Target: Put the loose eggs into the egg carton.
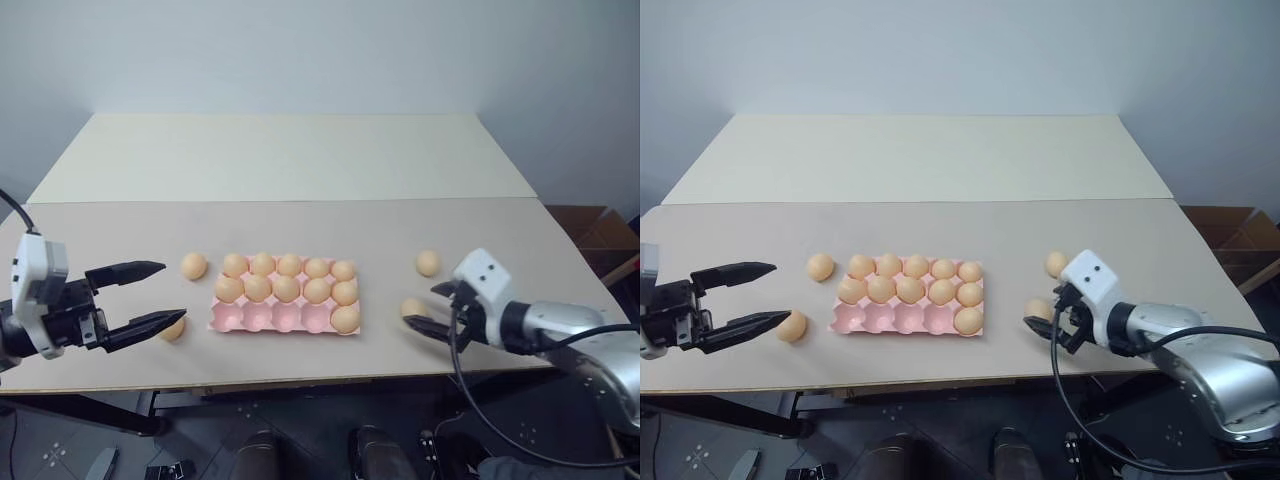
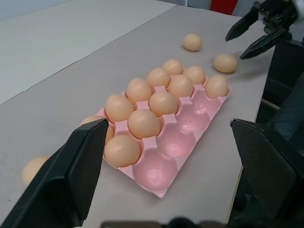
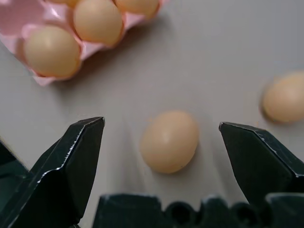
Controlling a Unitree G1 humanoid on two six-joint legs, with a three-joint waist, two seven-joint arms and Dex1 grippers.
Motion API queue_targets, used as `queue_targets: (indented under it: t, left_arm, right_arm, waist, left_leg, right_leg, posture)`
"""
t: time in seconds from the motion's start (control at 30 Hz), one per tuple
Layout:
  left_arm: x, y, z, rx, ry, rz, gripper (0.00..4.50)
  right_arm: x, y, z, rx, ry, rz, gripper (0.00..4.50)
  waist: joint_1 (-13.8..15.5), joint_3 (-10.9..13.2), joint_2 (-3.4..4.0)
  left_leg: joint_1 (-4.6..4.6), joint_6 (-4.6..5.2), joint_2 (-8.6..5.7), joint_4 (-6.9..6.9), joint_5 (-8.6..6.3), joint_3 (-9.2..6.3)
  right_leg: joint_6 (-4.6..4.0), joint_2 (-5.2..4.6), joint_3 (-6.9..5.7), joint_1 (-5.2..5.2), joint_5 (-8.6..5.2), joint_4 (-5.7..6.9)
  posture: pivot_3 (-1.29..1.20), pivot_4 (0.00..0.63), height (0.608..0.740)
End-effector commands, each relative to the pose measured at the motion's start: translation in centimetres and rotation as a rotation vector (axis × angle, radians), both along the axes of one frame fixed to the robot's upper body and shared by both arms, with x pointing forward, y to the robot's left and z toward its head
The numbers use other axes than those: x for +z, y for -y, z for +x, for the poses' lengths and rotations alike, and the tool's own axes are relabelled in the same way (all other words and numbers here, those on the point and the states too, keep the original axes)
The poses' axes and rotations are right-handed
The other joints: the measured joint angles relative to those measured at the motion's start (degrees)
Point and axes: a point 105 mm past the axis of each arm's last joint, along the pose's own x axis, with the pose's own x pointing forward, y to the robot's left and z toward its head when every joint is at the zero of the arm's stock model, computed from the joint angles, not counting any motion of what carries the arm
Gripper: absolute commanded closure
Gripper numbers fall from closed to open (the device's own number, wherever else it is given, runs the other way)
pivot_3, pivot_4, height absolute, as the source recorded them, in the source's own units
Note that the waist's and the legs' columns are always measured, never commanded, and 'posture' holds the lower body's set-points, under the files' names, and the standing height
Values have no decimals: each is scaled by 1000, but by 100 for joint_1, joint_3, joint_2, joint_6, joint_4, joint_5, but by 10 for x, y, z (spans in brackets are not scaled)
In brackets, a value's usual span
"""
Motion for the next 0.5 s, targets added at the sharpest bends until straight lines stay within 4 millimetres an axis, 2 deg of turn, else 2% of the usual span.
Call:
queue_targets:
  t: [0.03,0.17,0.2,0.27,0.37,0.43,0.5]
  left_arm:
    - [6,0,-1,-26,8,16,23]
    - [6,2,0,-32,8,18,23]
    - [7,2,0,-31,8,19,7]
    - [7,2,-1,-28,10,20,0]
    - [8,-1,-3,-17,13,27,0]
    - [8,-2,-4,-12,14,31,0]
    - [8,-2,-6,-9,14,33,0]
  right_arm:
    - [-7,7,15,-102,38,-74,0]
    - [-14,11,30,-185,39,-67,0]
    - [-17,10,31,-183,31,-67,177]
    - [-18,6,32,-173,24,-57,574]
    - [-10,-1,31,-131,44,-48,1670]
    - [1,-4,33,-131,73,-26,2373]
    - [25,-20,31,-68,136,17,2551]
  waist:
    - [-9,0,0]
    - [-34,0,0]
    - [-39,0,0]
    - [-44,0,0]
    - [-45,0,0]
    - [-48,0,1]
    - [-62,1,2]
  left_leg:
    - [-2,0,0,0,0,0]
    - [-5,0,-1,0,0,1]
    - [-4,0,0,0,0,-1]
    - [-4,0,0,0,0,-1]
    - [-6,0,0,0,0,-1]
    - [-5,0,0,0,0,-1]
    - [-4,0,2,0,0,-1]
  right_leg:
    - [-1,0,0,-2,1,0]
    - [1,1,0,-5,2,2]
    - [2,2,-1,-3,3,2]
    - [7,2,-1,-4,6,2]
    - [15,1,-3,-4,11,1]
    - [16,1,-2,-4,11,1]
    - [16,3,-2,-5,10,2]
  posture:
    - [0,150,740]
    - [0,150,740]
    - [0,150,740]
    - [0,150,740]
    - [0,150,740]
    - [0,150,740]
    - [0,150,740]
